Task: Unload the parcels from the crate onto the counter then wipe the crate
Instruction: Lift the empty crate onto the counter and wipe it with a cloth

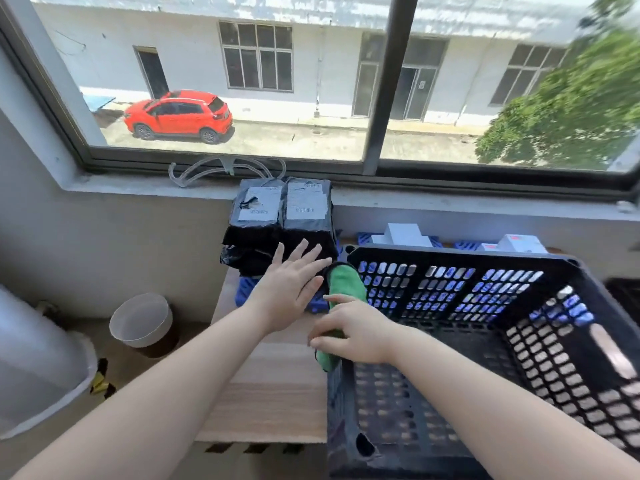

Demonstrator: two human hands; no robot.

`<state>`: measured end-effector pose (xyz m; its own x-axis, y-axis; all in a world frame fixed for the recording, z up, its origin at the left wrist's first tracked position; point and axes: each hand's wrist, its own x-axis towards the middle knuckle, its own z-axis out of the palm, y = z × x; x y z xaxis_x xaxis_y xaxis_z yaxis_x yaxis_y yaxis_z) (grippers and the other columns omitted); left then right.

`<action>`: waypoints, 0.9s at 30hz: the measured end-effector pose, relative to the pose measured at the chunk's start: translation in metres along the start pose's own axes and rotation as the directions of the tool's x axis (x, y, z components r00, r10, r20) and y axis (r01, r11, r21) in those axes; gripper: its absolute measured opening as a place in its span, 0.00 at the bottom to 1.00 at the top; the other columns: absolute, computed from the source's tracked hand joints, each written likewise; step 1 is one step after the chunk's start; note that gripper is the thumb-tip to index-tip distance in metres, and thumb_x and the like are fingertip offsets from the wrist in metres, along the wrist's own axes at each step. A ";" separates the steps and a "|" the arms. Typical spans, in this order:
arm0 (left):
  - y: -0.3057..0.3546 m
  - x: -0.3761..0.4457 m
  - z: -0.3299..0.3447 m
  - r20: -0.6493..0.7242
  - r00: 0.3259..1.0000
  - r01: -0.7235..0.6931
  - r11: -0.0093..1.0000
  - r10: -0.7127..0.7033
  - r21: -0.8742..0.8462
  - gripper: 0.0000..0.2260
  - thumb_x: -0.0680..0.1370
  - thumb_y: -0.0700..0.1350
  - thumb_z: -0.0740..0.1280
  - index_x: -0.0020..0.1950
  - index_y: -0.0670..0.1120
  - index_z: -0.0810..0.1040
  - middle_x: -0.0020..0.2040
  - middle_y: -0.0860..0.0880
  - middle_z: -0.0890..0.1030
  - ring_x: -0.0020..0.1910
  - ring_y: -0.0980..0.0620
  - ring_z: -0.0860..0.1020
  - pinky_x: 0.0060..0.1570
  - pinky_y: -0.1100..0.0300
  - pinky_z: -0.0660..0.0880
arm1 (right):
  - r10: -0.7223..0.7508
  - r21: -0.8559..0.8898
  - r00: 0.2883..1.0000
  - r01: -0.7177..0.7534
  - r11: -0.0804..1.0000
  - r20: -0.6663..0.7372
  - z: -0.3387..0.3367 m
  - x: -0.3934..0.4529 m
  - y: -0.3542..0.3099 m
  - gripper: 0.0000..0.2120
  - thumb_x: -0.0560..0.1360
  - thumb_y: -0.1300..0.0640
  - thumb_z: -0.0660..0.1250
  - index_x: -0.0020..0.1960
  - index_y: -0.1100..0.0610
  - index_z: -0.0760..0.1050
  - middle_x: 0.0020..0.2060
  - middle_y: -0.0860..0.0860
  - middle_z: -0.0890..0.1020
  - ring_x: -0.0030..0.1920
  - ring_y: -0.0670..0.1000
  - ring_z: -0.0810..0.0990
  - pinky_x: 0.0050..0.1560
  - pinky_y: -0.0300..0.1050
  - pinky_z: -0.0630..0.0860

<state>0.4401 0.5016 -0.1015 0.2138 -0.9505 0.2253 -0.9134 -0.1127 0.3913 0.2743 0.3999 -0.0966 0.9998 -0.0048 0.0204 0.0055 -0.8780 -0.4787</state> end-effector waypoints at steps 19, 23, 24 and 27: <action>0.047 -0.036 0.048 0.110 0.819 -0.563 0.826 0.563 -0.025 0.24 0.84 0.54 0.48 0.50 0.48 0.82 0.51 0.53 0.82 0.68 0.46 0.73 0.77 0.44 0.42 | 0.767 -0.021 0.548 -0.818 0.575 -0.332 0.030 -0.169 -0.045 0.21 0.82 0.41 0.52 0.48 0.53 0.78 0.45 0.47 0.80 0.55 0.53 0.74 0.52 0.49 0.70; 0.061 -0.060 0.053 0.079 0.858 -0.499 0.861 0.507 -0.099 0.25 0.84 0.56 0.46 0.50 0.50 0.82 0.52 0.55 0.81 0.70 0.47 0.70 0.77 0.45 0.40 | 0.674 -0.041 0.557 -0.785 0.619 -0.485 0.034 -0.168 -0.046 0.19 0.80 0.40 0.55 0.53 0.51 0.80 0.51 0.46 0.79 0.60 0.50 0.70 0.59 0.49 0.67; 0.066 -0.067 0.054 0.076 0.860 -0.496 0.862 0.505 -0.107 0.25 0.84 0.56 0.46 0.49 0.50 0.82 0.51 0.55 0.81 0.70 0.48 0.70 0.77 0.45 0.40 | 0.696 -0.018 0.530 -0.801 0.598 -0.484 0.034 -0.168 -0.046 0.19 0.81 0.41 0.56 0.53 0.52 0.80 0.52 0.47 0.79 0.61 0.51 0.69 0.59 0.49 0.67; 0.080 -0.089 0.058 0.017 0.869 -0.492 0.868 0.494 -0.072 0.24 0.84 0.53 0.48 0.45 0.49 0.83 0.46 0.55 0.82 0.62 0.49 0.75 0.76 0.44 0.45 | 0.726 0.018 0.477 -0.830 0.558 -0.496 0.035 -0.170 -0.047 0.20 0.82 0.42 0.54 0.52 0.53 0.79 0.52 0.48 0.79 0.60 0.52 0.68 0.57 0.49 0.66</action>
<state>0.3279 0.5607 -0.1419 -0.2711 -0.8870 0.3738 -0.8729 0.3902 0.2928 0.1048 0.4590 -0.1086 0.4708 -0.8768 0.0980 -0.8263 -0.4771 -0.2992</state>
